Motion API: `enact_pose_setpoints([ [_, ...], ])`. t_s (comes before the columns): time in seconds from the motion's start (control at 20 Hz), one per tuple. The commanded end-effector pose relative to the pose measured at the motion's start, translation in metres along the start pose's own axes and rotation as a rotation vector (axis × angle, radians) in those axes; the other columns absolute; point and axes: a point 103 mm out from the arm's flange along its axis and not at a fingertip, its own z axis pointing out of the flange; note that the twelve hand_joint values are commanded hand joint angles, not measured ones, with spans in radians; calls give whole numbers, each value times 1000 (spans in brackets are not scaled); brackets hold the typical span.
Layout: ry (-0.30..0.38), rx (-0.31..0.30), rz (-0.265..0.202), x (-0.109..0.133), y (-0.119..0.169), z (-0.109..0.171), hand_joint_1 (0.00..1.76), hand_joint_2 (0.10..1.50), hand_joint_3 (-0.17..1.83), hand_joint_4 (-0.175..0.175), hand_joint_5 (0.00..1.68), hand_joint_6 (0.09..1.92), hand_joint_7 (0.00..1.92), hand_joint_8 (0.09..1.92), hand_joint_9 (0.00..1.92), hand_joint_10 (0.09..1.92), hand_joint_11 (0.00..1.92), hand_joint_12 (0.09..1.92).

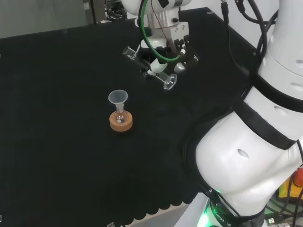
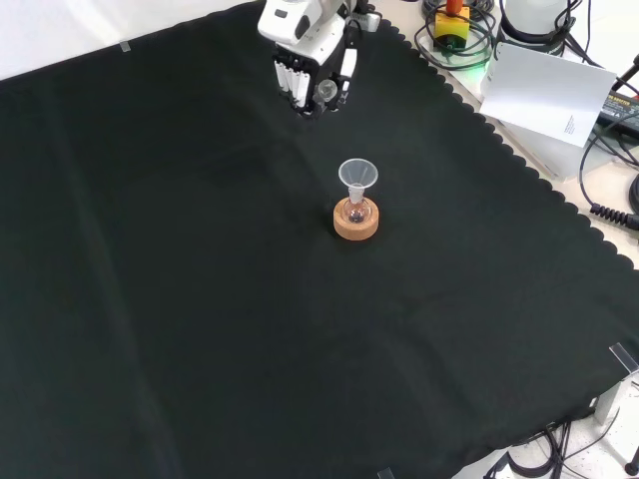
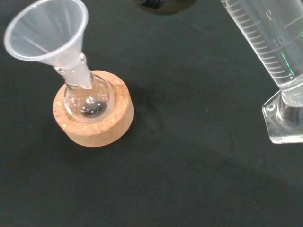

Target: Pour the water from the graduated cylinder into the round-bottom flask.

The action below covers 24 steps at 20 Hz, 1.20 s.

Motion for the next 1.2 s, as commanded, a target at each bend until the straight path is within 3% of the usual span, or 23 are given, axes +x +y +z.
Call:
enact_pose_setpoints([
  [0.05, -60, 297, 75, -12, -43, 64, 1144, 1150, -4, -173, 922, 1091, 1158, 470, 1403, 87, 1207, 809],
  [0.45, -68, 383, 105, -20, -49, 69, 1145, 1147, -3, -173, 929, 1081, 1171, 441, 1408, 87, 1213, 799],
  [0.9, -90, 370, 150, -35, -62, 57, 1143, 1145, -3, -167, 932, 1077, 1183, 424, 1414, 87, 1224, 796],
  [1.2, -94, 374, 155, -40, -67, 53, 1142, 1144, -3, -164, 934, 1075, 1187, 421, 1416, 87, 1226, 795],
])
